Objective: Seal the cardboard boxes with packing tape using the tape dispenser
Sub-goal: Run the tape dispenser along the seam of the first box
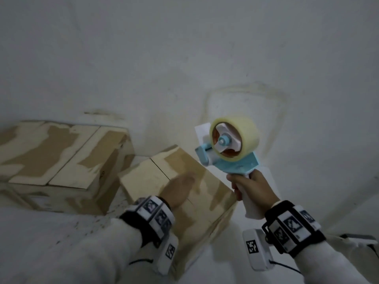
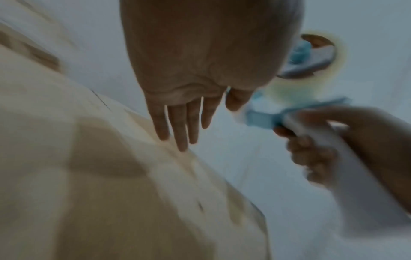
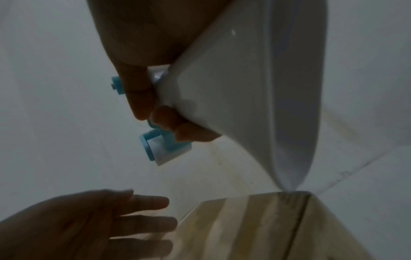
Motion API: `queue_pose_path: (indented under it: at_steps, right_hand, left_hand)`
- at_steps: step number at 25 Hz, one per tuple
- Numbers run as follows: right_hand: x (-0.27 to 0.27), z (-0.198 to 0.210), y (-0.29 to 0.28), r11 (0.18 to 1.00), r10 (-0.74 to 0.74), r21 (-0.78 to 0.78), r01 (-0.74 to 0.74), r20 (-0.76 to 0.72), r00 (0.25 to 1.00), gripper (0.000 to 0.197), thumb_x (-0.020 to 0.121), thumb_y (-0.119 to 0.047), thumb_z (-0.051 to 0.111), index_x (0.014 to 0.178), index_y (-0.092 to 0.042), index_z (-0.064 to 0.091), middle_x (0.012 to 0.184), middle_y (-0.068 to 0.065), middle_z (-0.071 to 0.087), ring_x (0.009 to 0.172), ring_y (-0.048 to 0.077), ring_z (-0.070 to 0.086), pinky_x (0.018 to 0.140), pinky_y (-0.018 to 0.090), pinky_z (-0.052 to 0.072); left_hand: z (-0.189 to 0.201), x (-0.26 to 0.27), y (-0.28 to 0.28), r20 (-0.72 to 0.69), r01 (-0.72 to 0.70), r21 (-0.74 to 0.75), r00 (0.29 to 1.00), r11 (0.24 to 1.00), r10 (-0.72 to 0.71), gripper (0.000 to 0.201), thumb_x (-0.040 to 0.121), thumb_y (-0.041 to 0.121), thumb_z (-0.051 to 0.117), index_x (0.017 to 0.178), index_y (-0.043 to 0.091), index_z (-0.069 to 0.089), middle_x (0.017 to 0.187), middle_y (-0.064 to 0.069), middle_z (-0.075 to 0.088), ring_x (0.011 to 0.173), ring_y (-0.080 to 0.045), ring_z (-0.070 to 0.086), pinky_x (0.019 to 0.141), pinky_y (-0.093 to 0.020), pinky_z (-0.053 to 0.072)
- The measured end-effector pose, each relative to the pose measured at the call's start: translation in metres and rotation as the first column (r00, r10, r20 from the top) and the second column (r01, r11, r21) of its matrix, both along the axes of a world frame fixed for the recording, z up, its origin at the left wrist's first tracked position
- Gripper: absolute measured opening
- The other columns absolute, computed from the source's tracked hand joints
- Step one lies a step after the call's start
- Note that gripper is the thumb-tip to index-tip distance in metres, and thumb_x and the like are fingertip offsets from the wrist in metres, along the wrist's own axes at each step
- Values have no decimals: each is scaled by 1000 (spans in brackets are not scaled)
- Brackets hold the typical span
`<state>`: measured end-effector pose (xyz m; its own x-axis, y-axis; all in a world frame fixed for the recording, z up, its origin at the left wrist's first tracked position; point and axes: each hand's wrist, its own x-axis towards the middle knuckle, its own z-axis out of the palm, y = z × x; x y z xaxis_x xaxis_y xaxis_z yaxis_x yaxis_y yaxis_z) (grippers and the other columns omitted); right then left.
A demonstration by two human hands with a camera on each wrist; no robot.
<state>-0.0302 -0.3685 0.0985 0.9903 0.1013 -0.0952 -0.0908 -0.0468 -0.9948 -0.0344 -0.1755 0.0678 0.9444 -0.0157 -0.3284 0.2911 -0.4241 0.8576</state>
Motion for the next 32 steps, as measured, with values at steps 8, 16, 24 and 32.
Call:
queue_pose_path:
  at_steps: [8, 16, 24, 32]
  right_hand:
    - [5, -3, 69, 986, 167, 2, -167, 47, 985, 17, 66, -15, 67, 74, -4, 56, 51, 4, 46, 45, 21, 40, 42, 28, 32]
    - [10, -17, 95, 983, 178, 31, -180, 61, 982, 13, 66, -12, 66, 75, -4, 60, 50, 0, 51, 44, 17, 43, 41, 28, 35]
    - [18, -33, 106, 984, 175, 31, -177, 57, 983, 7, 79, 7, 63, 78, 0, 60, 56, 7, 52, 50, 25, 44, 44, 30, 37]
    - [18, -27, 115, 973, 178, 145, -179, 16, 984, 14, 81, 15, 53, 78, 2, 56, 55, 8, 48, 47, 18, 44, 38, 28, 34]
  left_hand:
    - [40, 35, 84, -216, -203, -686, 974, 699, 70, 79, 87, 70, 25, 121, 5, 55, 103, -15, 66, 81, -26, 68, 78, -37, 49]
    - [27, 53, 108, -340, -322, -653, 934, 685, 115, 42, 90, 49, 47, 89, 9, 62, 81, -10, 67, 59, -19, 68, 60, -28, 56]
    - [14, 65, 128, -395, -321, -627, 916, 709, 66, 37, 91, 43, 49, 90, 8, 62, 76, -9, 70, 56, -18, 69, 58, -27, 57]
    - [9, 68, 136, -377, -308, -603, 923, 736, 78, 25, 97, 24, 44, 84, 10, 60, 58, -1, 70, 49, -10, 66, 54, -22, 56]
